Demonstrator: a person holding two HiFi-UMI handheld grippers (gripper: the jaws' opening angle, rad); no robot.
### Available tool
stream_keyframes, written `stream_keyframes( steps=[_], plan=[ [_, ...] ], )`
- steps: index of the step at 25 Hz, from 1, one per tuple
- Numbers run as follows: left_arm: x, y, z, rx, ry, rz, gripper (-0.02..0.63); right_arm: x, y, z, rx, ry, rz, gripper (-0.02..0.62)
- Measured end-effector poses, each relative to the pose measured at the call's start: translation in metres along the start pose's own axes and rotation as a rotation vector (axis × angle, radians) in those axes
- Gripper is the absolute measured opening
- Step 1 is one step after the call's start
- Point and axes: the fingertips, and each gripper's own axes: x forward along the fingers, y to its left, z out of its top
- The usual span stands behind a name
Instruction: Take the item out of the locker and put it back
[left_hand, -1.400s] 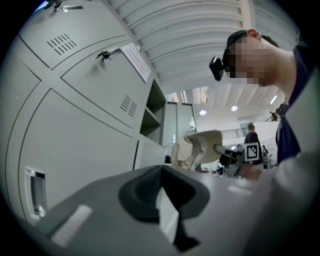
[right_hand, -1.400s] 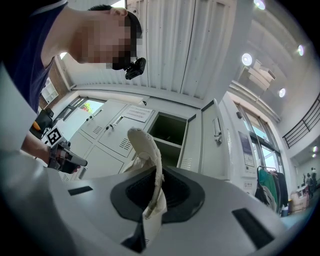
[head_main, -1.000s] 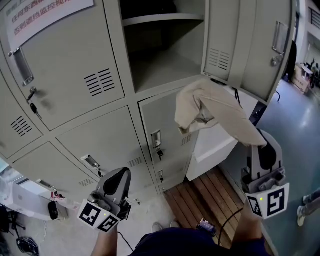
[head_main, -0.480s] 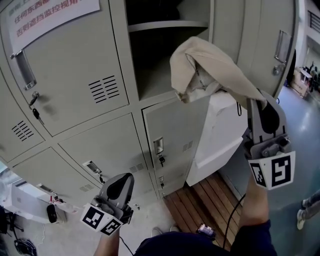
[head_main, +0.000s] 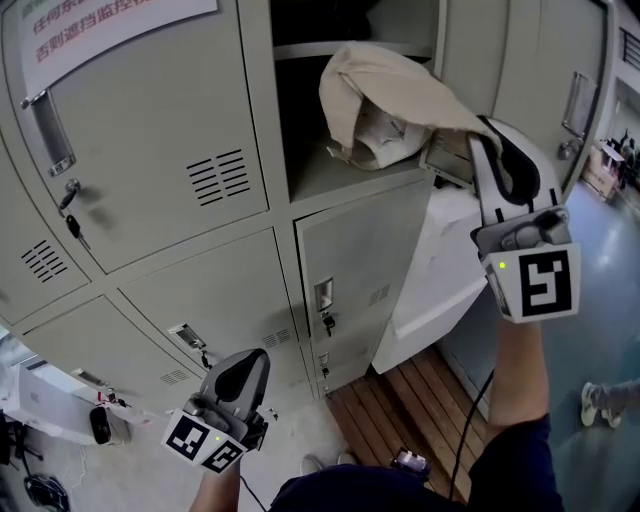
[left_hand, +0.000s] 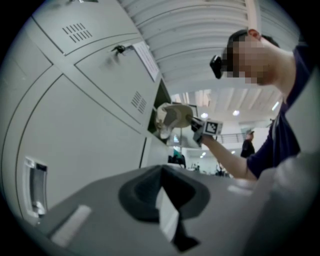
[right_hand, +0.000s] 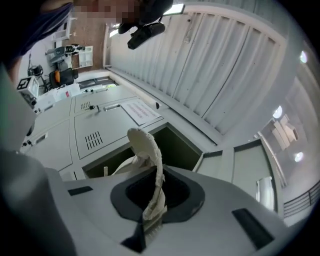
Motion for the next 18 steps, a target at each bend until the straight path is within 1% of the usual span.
stream_keyframes(
  steps=[4,7,9,11,18],
  plan=[
    [-0.002,0.005,-0.003,-0.014,-0.002,0.003,0.003,0.024,0.02,-0.012,-0.088,0.042,0.052,0.02],
    [-0.003,0.008,-0.004,-0.021,0.001,0.002,0.003,0.042,0.041,-0.037,-0.148,0.134,0.101,0.02],
    [-0.005,0.009,-0.005,-0.022,0.002,0.001,0.003,0.06,0.055,-0.053,-0.166,0.176,0.125,0.02],
    [-0.007,0.011,-0.006,-0.026,0.0,0.004,0.003,0.078,0.067,-0.065,-0.18,0.186,0.149,0.02],
    [-0.017,0.017,-0.011,-0.046,0.0,0.016,0.003,0.119,0.098,-0.099,-0.229,0.278,0.233,0.02]
  ],
)
